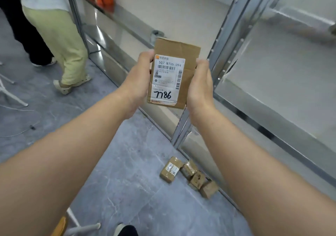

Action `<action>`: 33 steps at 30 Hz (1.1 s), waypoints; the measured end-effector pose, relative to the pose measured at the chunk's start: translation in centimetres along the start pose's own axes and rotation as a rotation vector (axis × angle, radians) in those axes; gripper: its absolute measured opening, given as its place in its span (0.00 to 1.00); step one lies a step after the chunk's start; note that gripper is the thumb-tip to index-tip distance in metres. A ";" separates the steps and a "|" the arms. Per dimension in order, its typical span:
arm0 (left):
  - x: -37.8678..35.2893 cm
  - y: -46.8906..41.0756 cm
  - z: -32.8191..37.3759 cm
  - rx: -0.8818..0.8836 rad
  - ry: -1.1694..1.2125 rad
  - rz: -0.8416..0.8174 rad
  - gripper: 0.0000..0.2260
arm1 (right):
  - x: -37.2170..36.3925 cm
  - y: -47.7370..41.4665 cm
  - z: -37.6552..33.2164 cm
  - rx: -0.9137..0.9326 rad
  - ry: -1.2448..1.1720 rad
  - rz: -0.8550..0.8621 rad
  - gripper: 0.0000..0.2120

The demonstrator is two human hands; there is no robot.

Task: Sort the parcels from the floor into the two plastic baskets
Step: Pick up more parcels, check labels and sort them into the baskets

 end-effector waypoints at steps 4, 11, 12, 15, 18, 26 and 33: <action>-3.4 4.6 6.5 -0.115 0.043 -0.042 0.24 | 5.5 1.5 -7.1 0.087 -0.064 0.003 0.25; -9.3 12.3 16.5 -0.322 0.067 -0.075 0.23 | 15.3 5.1 -17.9 0.263 -0.093 0.016 0.41; -9.9 13.3 17.9 -0.347 0.074 -0.090 0.24 | 16.7 5.5 -19.1 0.283 -0.096 0.020 0.42; -11.8 16.1 21.9 -0.408 0.077 -0.126 0.24 | 20.7 6.5 -22.6 0.329 -0.098 0.046 0.36; -13.7 18.9 25.4 -0.487 0.076 -0.176 0.24 | 24.7 6.3 -25.4 0.365 -0.139 0.076 0.28; -18.6 24.4 31.0 -0.544 0.145 -0.295 0.22 | 32.9 7.9 -31.0 0.458 -0.167 0.177 0.21; -21.2 26.5 31.5 -0.498 0.246 -0.422 0.19 | 36.2 10.4 -32.2 0.473 -0.139 0.318 0.32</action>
Point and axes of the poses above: each hand's wrist, its own y-axis away from the middle knuckle, its own x-axis out of the back of the hand, z = x × y, the point moved 1 cm from there along -y, towards the middle knuckle, and after that the axes turned 7 degrees about z, right-handed, at the moved point
